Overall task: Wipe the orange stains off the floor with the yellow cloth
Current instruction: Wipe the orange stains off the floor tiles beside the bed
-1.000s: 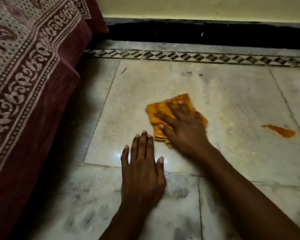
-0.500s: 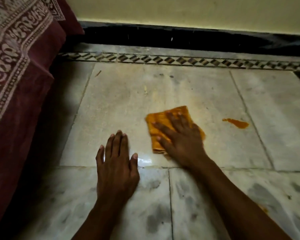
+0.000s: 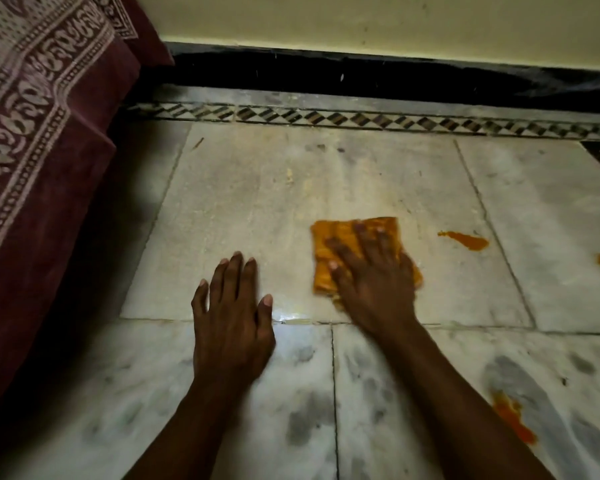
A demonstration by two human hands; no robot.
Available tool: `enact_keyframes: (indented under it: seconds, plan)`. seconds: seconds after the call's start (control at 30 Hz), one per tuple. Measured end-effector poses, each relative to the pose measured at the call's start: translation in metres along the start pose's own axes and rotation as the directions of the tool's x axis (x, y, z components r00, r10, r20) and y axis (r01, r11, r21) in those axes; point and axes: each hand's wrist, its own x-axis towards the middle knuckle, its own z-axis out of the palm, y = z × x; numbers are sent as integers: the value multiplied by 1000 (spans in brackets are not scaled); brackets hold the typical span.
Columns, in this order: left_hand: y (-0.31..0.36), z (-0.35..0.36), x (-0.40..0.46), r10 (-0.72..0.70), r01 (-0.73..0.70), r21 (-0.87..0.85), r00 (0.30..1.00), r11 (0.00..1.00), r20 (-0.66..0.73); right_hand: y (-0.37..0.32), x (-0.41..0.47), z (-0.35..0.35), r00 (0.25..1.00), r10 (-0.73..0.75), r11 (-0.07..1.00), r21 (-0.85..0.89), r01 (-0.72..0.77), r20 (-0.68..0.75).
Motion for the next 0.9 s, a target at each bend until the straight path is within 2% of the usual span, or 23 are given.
enact_keyframes:
  seconds: [0.1,0.17,0.2,0.23,0.3,0.37,0.43,0.5,0.63,0.7,0.77,0.83,0.9]
  plan:
    - [-1,3,-1,1,-1,6,1000,1000,1,9,46,-3,939,339,941,51,-336,-56]
    - [-1,2,-1,9,-10,-3,1000,1000,-9,-8,81,-4,903,429,899,91,-429,28]
    - [0,2,-1,11,-11,-8,1000,1000,-14,-15,87,-4,915,398,913,78,-402,63]
    - [0,1,-1,8,-9,-11,1000,1000,-14,-20,82,-2,949,307,949,52,-311,73]
    - [1,-1,-3,5,-5,-14,1000,1000,-10,-18,41,-2,995,59,998,8,-60,78]
    - [2,-4,-4,6,-6,-19,1000,1000,5,-1,-21,-6,991,-105,994,-6,106,83]
    - [3,-5,-3,11,-10,-29,1000,1000,15,26,-70,-13,994,-80,996,-23,81,77]
    - [2,-5,-4,9,-8,-32,1000,999,14,43,-81,-19,997,50,998,-41,-48,52]
    - [2,-4,-5,43,-42,-57,999,997,16,24,-44,-9,962,265,963,-24,-267,-61]
    - [5,-7,-5,47,-47,-87,999,995,2,16,-26,-11,956,293,956,17,-293,-13]
    - [9,-14,-13,94,-96,-94,995,991,-21,21,-31,-19,969,240,970,28,-242,51]
    - [20,-15,-20,177,-180,-102,984,978,-30,36,-50,-26,988,118,992,32,-122,102]
    - [46,-11,-20,222,-222,-224,975,949,-27,55,-73,-30,991,0,999,40,-6,133]
